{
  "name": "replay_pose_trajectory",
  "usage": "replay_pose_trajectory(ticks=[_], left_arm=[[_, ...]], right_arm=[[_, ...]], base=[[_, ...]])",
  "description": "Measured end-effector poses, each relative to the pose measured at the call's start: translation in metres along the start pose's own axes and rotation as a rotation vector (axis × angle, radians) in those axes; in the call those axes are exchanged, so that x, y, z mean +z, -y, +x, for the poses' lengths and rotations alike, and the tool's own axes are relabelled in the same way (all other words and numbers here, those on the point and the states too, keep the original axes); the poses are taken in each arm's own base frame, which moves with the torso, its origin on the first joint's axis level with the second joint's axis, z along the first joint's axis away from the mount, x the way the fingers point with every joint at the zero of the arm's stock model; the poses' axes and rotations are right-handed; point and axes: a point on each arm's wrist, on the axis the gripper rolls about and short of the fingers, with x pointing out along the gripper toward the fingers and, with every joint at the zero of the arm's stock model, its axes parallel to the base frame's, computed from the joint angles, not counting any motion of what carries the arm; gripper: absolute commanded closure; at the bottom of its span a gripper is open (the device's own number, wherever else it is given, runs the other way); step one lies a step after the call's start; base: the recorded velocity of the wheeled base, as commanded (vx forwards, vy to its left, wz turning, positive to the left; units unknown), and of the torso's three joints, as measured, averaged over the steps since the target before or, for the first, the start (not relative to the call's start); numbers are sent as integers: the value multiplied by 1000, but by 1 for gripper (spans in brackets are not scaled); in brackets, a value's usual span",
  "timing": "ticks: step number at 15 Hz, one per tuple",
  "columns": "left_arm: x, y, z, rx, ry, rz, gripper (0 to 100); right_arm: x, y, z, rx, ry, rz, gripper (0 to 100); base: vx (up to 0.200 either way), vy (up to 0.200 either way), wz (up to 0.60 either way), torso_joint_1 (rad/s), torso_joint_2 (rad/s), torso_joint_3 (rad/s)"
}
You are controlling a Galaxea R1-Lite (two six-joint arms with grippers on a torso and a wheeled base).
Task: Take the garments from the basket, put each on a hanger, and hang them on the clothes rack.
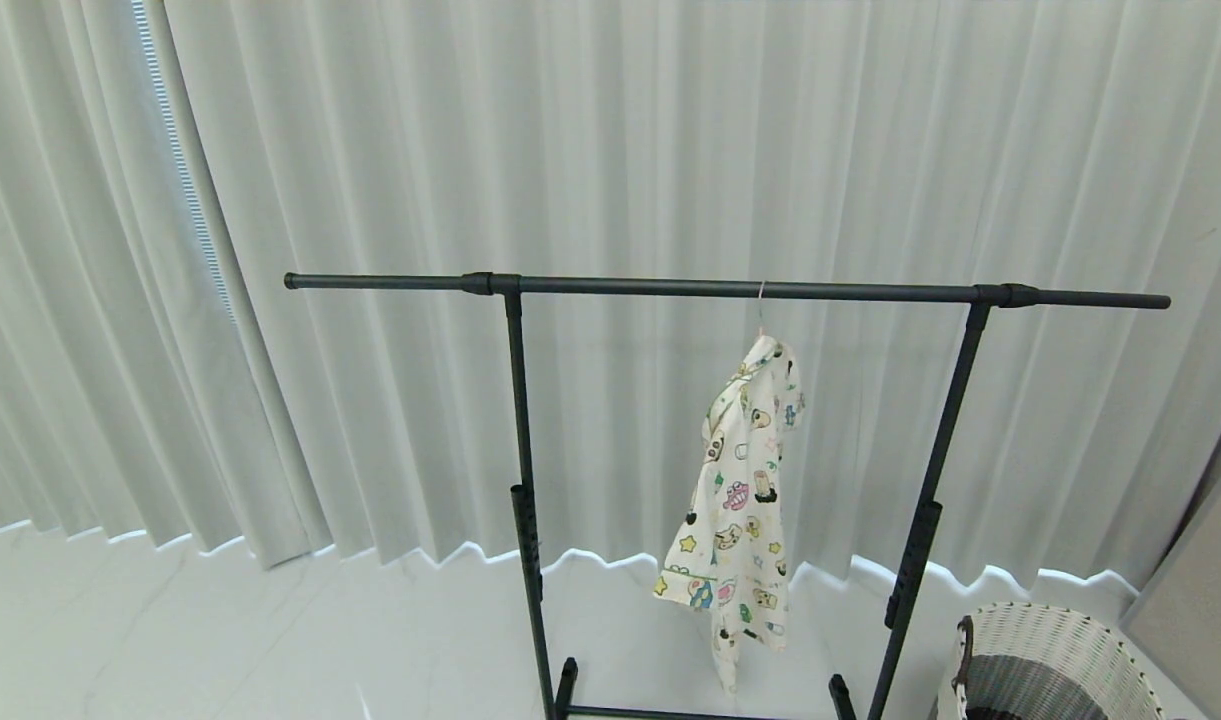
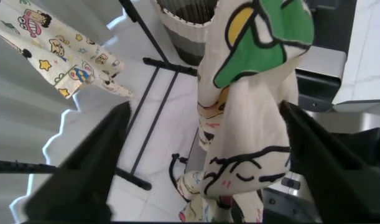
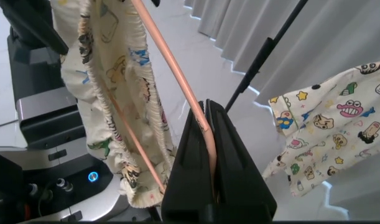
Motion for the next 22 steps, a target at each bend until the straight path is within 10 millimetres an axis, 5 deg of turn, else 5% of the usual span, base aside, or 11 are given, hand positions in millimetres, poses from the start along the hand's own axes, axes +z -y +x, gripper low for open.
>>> replay_pose_trajectory(ticks=[6,7,17,22], left_arm=[[-2,0,1,2,-7,-2,100],[-2,0,1,6,-8,-2,100],[-16,-10,0,355,-92,-10,100],[-12,-41,-5,615,-110,-108,100]], right_arm=[[5,0,1,0,13,0,100],[5,0,1,-2,13,-1,0],[3,5,1,-46,6,-15,0],[2,15,2,-120,-4,11,0]], base=[[0,0,0,0,0,0],[0,0,0,0,0,0],[0,0,0,0,0,0],[0,0,0,0,0,0]])
